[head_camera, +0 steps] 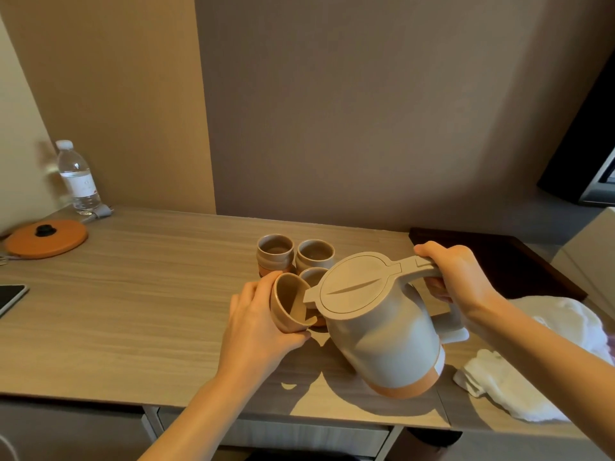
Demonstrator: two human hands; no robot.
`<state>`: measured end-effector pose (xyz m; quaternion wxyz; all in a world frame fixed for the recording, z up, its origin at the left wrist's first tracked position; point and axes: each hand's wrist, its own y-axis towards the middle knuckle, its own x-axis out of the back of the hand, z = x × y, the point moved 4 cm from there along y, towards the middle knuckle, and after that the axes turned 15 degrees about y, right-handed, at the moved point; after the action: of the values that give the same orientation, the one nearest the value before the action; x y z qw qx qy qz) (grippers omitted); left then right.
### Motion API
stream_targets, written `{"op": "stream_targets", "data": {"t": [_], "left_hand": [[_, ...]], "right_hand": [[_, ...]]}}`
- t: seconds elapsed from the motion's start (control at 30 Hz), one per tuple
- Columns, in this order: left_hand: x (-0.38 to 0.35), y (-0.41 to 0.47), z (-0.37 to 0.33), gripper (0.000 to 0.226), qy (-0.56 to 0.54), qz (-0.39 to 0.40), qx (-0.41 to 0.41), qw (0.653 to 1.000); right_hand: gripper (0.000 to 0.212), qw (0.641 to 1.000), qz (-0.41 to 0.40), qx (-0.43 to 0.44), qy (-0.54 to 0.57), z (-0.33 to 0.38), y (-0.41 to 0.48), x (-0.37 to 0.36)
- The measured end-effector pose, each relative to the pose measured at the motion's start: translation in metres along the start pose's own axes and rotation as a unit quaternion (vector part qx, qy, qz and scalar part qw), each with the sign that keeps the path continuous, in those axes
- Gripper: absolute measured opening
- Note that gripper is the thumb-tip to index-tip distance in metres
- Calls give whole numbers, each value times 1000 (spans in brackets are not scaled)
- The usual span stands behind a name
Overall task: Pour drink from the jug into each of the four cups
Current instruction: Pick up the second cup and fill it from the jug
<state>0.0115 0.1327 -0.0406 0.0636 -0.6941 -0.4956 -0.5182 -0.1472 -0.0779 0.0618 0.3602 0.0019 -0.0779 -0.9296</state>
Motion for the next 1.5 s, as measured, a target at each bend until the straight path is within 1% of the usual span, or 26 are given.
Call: {"op": "stream_targets", "data": {"t": [0.2,0.4,0.57,1.07,1.5], "left_hand": [[8,1,-7,99,55,6,-34,998],[6,-2,1,99,51,5,-21,998],[4,-5,7,98,48,3,-4,999],[-7,-9,16,98,-5,3,34,999],[-13,-13,18,89,-56,15,47,997]], "right_hand": [[47,999,23,22,-42,5,2,-6],[48,995,39,43,-77,9,5,-17],[47,994,46,44,-94,12,8,-25],[47,993,46,42,-102,10,8,-26],[47,992,44,43,-108,11,7,-28]]}}
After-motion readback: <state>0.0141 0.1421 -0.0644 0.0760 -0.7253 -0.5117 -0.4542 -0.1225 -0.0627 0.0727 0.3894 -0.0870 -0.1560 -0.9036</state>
